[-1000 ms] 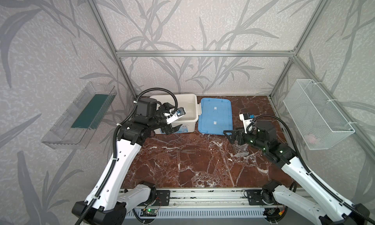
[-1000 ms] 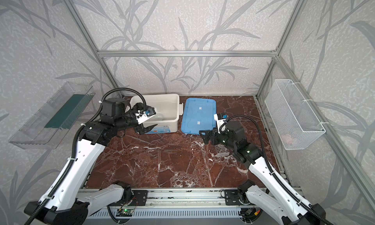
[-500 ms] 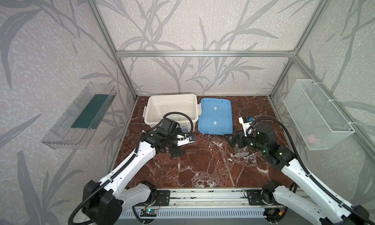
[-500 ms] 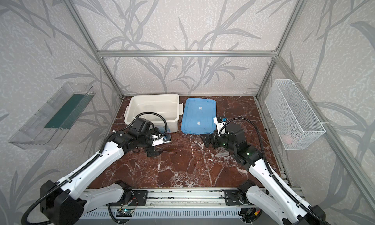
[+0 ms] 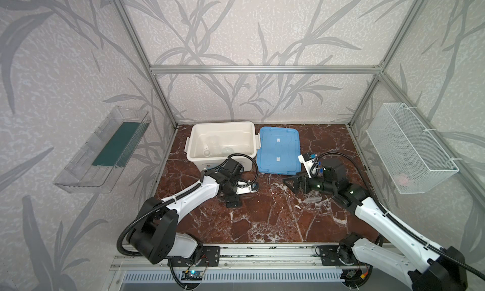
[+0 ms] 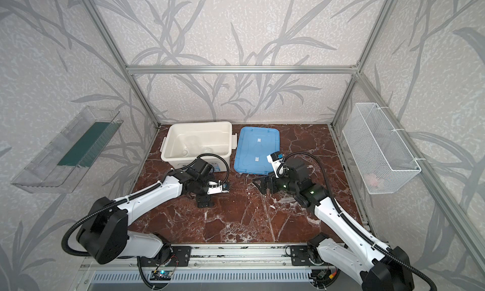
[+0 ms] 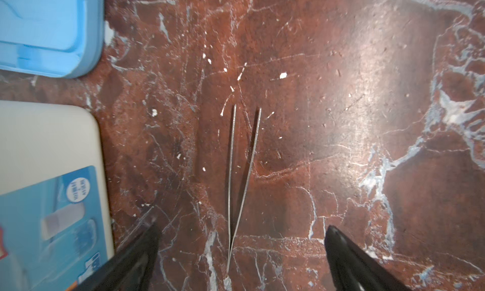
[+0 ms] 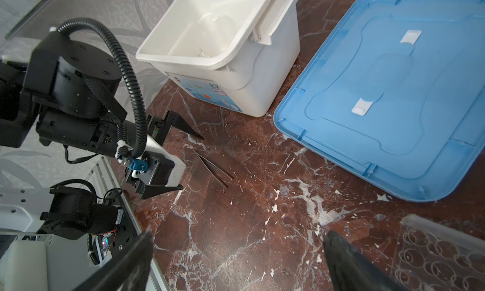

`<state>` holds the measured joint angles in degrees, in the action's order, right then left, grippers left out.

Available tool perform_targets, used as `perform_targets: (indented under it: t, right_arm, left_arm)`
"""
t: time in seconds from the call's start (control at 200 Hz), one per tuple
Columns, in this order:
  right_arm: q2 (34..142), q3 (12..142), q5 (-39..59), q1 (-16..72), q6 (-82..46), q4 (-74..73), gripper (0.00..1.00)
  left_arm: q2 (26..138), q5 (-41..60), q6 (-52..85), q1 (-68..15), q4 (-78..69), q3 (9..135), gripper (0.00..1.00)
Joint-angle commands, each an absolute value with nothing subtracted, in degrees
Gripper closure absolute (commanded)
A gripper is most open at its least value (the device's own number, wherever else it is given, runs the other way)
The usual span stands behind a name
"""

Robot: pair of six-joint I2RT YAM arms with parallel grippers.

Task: Organize the chemistry lab equipment
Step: 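Move the left gripper out of the bin down to the silver tweezers, then close the left gripper on the silver tweezers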

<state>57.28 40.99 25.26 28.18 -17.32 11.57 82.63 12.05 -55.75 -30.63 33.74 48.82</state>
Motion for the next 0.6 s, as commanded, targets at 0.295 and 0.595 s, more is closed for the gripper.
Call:
perform_targets:
  t: [0.295, 0.595]
  right_arm:
    - [56.78, 38.82, 25.27, 28.42, -14.61, 9.6, 0.01]
    - [53.55, 37.89, 22.74, 28.43, -15.21, 8.81, 0.01]
  left_arm:
    - [91.09, 15.28, -56.02, -30.71, 35.87, 53.98, 0.15]
    - [95.86, 16.98, -56.42, -30.15, 40.44, 57.34, 0.4]
